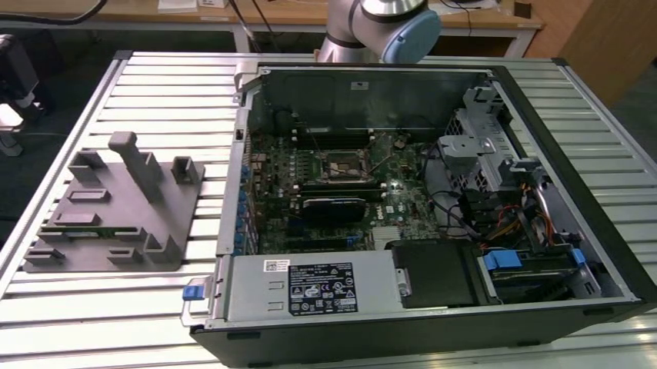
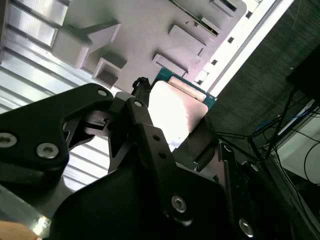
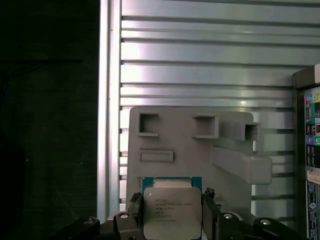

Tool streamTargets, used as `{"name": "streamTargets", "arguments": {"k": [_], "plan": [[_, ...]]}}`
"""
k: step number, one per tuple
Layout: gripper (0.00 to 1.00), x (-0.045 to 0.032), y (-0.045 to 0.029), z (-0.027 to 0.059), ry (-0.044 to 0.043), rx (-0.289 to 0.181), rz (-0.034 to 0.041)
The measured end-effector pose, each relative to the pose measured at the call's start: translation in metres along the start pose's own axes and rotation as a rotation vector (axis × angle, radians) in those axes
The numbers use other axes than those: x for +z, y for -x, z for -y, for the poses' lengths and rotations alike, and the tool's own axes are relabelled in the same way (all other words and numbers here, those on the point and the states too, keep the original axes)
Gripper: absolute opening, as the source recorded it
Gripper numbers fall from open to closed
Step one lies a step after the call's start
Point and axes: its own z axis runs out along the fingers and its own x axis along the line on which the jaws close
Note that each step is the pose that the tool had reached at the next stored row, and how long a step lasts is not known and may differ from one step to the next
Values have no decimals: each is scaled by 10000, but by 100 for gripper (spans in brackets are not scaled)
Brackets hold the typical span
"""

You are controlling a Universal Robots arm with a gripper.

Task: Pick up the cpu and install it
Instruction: 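Pick up the cpu and move it towards the insertion slot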

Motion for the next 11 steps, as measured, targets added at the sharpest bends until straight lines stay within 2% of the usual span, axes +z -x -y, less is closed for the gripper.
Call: {"name": "streamTargets", "arguments": {"k": [2,8,9,10,11], "plan": [[55,-31,2,-2,0,-1,24],[55,-34,13,-3,-3,0,20],[55,-32,27,-3,-2,0,22],[55,-26,96,-3,-2,-1,23],[55,-24,115,-4,-1,0,23]]}}
